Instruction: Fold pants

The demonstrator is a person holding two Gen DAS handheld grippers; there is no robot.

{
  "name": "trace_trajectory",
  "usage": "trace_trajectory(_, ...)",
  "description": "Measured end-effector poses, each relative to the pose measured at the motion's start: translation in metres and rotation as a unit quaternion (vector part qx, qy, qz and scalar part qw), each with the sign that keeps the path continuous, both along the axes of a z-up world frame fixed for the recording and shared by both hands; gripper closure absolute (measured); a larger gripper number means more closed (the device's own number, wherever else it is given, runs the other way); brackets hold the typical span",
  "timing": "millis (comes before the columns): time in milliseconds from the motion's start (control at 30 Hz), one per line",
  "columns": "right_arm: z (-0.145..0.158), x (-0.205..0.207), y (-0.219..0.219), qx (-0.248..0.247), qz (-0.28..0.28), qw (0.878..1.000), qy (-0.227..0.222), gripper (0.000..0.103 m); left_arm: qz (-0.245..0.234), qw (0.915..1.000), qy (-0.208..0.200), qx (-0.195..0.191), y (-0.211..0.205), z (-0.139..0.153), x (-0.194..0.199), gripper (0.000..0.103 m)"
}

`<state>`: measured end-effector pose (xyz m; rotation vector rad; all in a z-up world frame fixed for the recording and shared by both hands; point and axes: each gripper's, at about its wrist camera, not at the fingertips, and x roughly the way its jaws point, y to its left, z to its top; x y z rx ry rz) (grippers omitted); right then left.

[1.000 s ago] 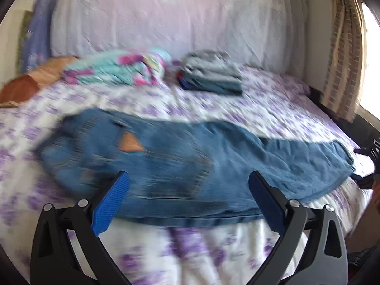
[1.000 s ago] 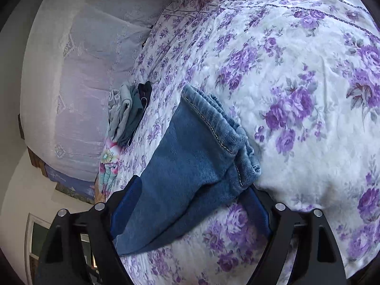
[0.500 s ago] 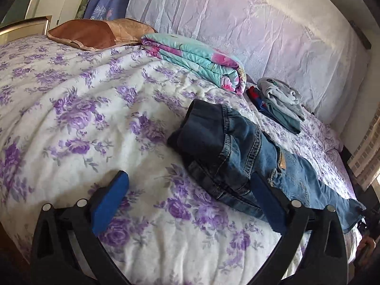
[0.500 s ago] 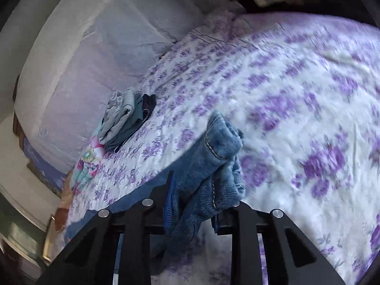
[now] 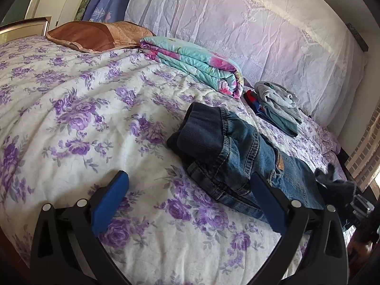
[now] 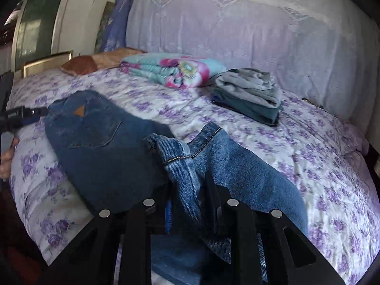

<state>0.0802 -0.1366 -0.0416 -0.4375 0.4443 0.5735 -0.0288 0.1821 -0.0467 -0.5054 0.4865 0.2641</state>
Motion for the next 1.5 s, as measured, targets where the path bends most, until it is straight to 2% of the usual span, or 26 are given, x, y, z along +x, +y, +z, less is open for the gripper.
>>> trace_trajectory(67,-0.004,-0.006,0.009,-0.027,0.002,1.0,-0.01,0.078,0.0,1.0,0.0,0.0,0.0,0.0,0.0,0.004)
trace_trajectory(200,-0.01,-0.013,0.012,-0.056,0.017,0.998,0.003,0.078,0.0,1.0,0.0,0.0,0.0,0.0,0.0,0.004)
trace_trajectory(400,-0.014,-0.035,0.011,-0.073,0.035,0.996,-0.021,0.078,0.0,1.0,-0.001,0.0,0.0,0.0,0.0,0.004)
trace_trajectory(433,-0.019,-0.034,0.013,-0.086,0.037,0.995,-0.019,0.077,0.0,1.0,-0.001,0.0,0.0,0.0,0.0,0.004)
trace_trajectory(467,-0.028,-0.03,0.017,-0.11,0.037,0.993,-0.006,0.07,0.0,1.0,-0.001,0.0,0.0,0.0,0.0,0.004)
trace_trajectory(500,-0.032,-0.029,0.02,-0.123,0.038,0.992,-0.006,0.068,0.0,1.0,-0.001,0.0,0.0,0.0,0.0,0.004)
trace_trajectory(533,-0.031,-0.031,0.019,-0.12,0.039,0.992,-0.012,0.067,0.0,1.0,-0.002,0.0,0.0,0.0,0.0,0.004)
trace_trajectory(600,-0.019,-0.031,0.011,-0.095,0.056,0.994,0.021,0.056,0.0,1.0,-0.002,0.0,0.0,0.001,0.0,0.004)
trace_trajectory(700,0.018,-0.032,-0.018,0.021,0.097,0.991,0.085,0.04,0.0,1.0,-0.003,0.0,0.0,0.002,0.0,0.004)
trace_trajectory(733,0.03,-0.032,-0.027,0.052,0.1,0.99,0.088,0.039,0.0,1.0,-0.003,0.0,0.0,0.001,-0.001,0.004)
trace_trajectory(800,0.047,-0.026,-0.038,0.093,0.073,0.991,0.061,0.036,0.0,1.0,-0.003,0.0,0.0,0.001,-0.001,0.004)
trace_trajectory(867,0.051,-0.011,-0.035,0.088,0.018,0.996,0.022,0.035,0.0,1.0,-0.003,0.001,0.0,0.001,-0.001,0.004)
trace_trajectory(933,0.041,0.012,-0.021,0.061,-0.02,0.998,0.015,0.035,0.0,1.0,-0.004,0.001,0.0,0.001,-0.001,0.004)
trace_trajectory(967,0.027,0.027,-0.01,0.032,-0.037,0.998,0.032,0.035,0.0,1.0,-0.004,0.001,0.0,0.001,-0.001,0.004)
trace_trajectory(1033,-0.011,0.053,0.01,-0.021,-0.051,0.993,0.104,0.033,0.0,1.0,-0.004,0.001,0.0,0.001,-0.001,0.004)
trace_trajectory(1067,-0.02,0.054,0.012,-0.012,-0.052,0.994,0.093,0.032,0.0,1.0,-0.004,0.001,0.0,0.001,-0.001,0.004)
trace_trajectory(1133,-0.015,0.055,0.005,0.009,-0.049,0.993,0.109,0.032,0.0,1.0,-0.003,0.0,0.0,0.001,-0.001,0.004)
trace_trajectory(1200,-0.003,0.049,-0.01,0.064,-0.045,0.99,0.12,0.032,0.0,1.0,-0.003,0.001,-0.001,0.001,-0.001,0.004)
trace_trajectory(1267,0.008,0.031,-0.02,0.1,-0.027,0.988,0.112,0.032,0.0,1.0,-0.004,0.001,-0.001,0.001,-0.001,0.004)
trace_trajectory(1333,0.008,0.016,-0.019,0.084,-0.01,0.992,0.095,0.026,0.0,1.0,-0.003,0.001,-0.001,0.0,-0.001,0.004)
trace_trajectory(1400,-0.009,0.015,-0.014,0.036,-0.007,0.994,0.105,0.008,0.0,1.0,-0.001,-0.001,0.0,0.0,0.0,0.004)
trace_trajectory(1433,-0.02,0.018,-0.009,0.017,-0.005,0.993,0.113,0.006,0.0,1.0,0.0,-0.002,0.0,0.001,-0.001,0.004)
trace_trajectory(1500,-0.016,0.026,-0.019,0.06,-0.005,0.99,0.131,0.005,-0.001,1.0,0.005,-0.008,0.0,0.002,0.0,0.004)
